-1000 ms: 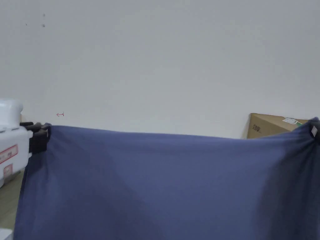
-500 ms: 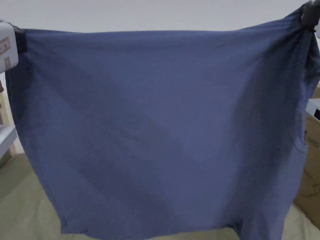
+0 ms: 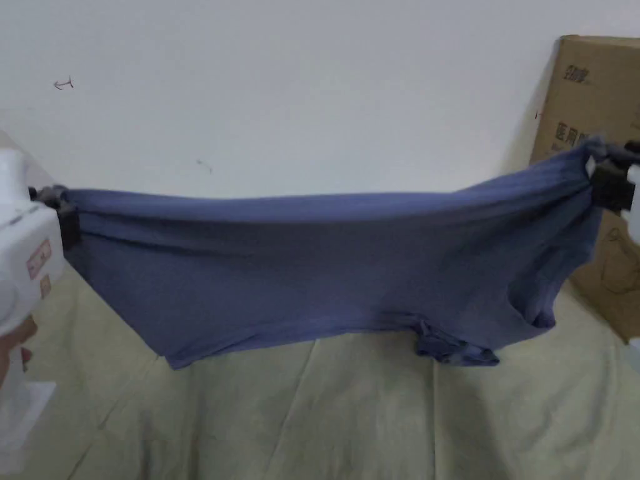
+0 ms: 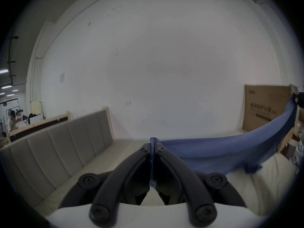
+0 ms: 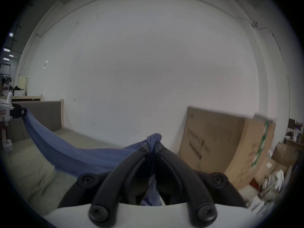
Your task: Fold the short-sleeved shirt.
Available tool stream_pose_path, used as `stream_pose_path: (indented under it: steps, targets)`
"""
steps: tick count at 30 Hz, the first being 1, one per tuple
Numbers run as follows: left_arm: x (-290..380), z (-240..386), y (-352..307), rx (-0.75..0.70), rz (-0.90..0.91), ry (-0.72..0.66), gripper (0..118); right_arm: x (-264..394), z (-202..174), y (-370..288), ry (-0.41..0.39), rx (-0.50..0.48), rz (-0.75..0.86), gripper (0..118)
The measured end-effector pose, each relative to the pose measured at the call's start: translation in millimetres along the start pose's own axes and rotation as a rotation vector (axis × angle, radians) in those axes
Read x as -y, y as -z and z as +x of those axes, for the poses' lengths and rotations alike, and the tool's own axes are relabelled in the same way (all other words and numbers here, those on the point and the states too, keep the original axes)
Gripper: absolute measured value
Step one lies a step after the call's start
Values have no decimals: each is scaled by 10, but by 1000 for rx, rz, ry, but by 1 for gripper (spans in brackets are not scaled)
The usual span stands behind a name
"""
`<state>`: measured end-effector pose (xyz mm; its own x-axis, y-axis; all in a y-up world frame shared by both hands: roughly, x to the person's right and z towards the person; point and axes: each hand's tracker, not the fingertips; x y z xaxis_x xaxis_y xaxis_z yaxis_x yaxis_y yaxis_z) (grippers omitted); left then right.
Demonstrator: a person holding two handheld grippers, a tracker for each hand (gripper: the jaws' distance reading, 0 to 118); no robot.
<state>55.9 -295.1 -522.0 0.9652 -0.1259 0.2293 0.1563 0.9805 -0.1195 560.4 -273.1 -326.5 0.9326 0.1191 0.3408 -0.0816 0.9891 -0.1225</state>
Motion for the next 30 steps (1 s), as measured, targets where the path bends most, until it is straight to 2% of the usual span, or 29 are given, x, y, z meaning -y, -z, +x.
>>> stream_pose_path:
  steps: [3, 7, 17, 18, 20, 25, 26, 27, 29, 30]
  targets:
    - [533, 2, -360, 11, -87, 8, 3, 499, -65, -434, 16, -19, -97, 5]
    - [1018, -125, -1023, 21, -155, -6, 3, 873, -156, -1266, 25, -51, -141, 5]
    - [1659, -581, -2717, 58, -301, -133, 3, 1303, -177, -3157, -4, -134, -220, 5]
    - [1745, -617, -2846, 62, -335, -148, 3, 1393, -189, -3300, -15, -138, -260, 5]
    - [1923, -664, -3062, 64, -352, -168, 3, 1608, -185, -3535, 18, -146, -312, 5]
    - [2270, -574, -3299, 93, -433, -110, 4, 2159, -202, -3814, -7, -100, -460, 5]
    - [2306, -559, -3339, 103, -430, -104, 8, 2249, -213, -3833, -16, -93, -496, 7]
    - [2334, -550, -3381, 117, -422, -101, 19, 2334, -234, -3858, -46, -72, -507, 14]
    - [2332, -484, -3506, 111, -369, -96, 76, 2445, -222, -3877, -58, -42, -551, 65]
    - [2327, -494, -3538, 104, -368, -93, 100, 2457, -178, -3905, -16, -20, -556, 87]
